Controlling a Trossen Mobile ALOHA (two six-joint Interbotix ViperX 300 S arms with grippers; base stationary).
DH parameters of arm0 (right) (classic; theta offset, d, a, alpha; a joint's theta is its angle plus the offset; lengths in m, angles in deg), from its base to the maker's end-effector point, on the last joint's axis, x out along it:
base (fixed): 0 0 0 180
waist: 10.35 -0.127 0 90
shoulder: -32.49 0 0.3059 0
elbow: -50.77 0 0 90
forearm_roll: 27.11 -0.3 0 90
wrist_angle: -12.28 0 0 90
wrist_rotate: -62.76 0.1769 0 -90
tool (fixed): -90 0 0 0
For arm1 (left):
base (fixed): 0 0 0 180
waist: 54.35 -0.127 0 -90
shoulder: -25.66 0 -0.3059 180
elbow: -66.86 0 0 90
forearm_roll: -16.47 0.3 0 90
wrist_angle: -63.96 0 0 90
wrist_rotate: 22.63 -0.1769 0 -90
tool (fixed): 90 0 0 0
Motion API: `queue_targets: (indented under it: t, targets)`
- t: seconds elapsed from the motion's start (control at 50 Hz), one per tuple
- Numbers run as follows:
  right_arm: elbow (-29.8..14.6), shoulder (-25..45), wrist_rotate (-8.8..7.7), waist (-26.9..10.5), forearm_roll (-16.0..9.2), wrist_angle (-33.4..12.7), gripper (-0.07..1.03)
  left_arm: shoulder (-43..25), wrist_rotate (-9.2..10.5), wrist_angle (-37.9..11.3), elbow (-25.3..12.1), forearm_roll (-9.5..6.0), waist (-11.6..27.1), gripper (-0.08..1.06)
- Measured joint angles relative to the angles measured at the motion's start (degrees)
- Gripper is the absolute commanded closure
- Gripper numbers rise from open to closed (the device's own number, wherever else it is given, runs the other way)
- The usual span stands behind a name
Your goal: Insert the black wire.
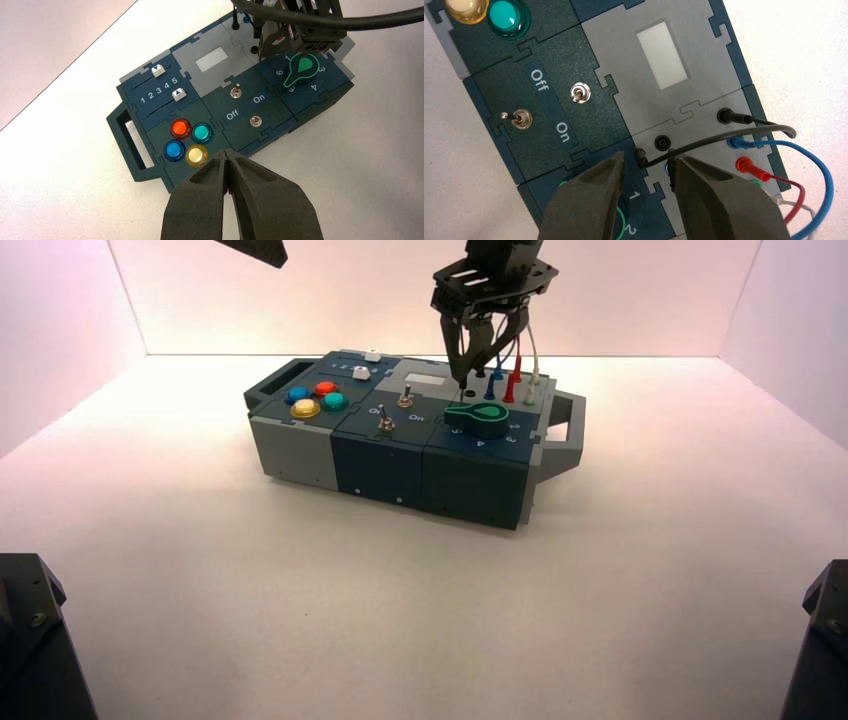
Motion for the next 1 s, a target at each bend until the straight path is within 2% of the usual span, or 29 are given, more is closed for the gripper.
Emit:
queue_targets:
  t: [0.02,0.04,0.06,0.08,0.1,0.22,0.34,1.0]
  targets:
    - [0.0,0.2,0.0,0.0,0.1,0.1,0.66,0.0,0.0,0.1,0.0,0.0,-0.1,1.01]
    - [0.0,0.3,0.0,0.0,0.0,0.2,0.7,0.0,0.0,0.0,0.0,0.0,0.0,1.01]
    - [0.0,0.3,0.0,0.0,0.0,0.2,0.7,0.0,0.0,0.0,0.0,0.0,0.0,1.01]
    - [0.0,0.4,0.0,0.1,0.1,0.2,0.76,-0.1,0.0,0.1,0.0,0.09,0.0,1.01]
    - [0.0,0.4,0.0,0.1,0.1,0.2,0.76,-0.1,0.0,0.1,0.0,0.09,0.0,1.01]
    - [0.0,1.1,0.0,0.0,0.1,0.3,0.95,-0.1,0.0,0.1,0.1,0.09,0.0,1.01]
    - [0.0,1.1,0.0,0.1,0.1,0.2,0.98,-0.2,0.0,0.2,0.1,0.18,0.0,1.01]
    - [0.0,0.1,0.09,0.2,0.8,0.5,0.98,-0.9,0.0,0.2,0.3,0.35,0.0,1.01]
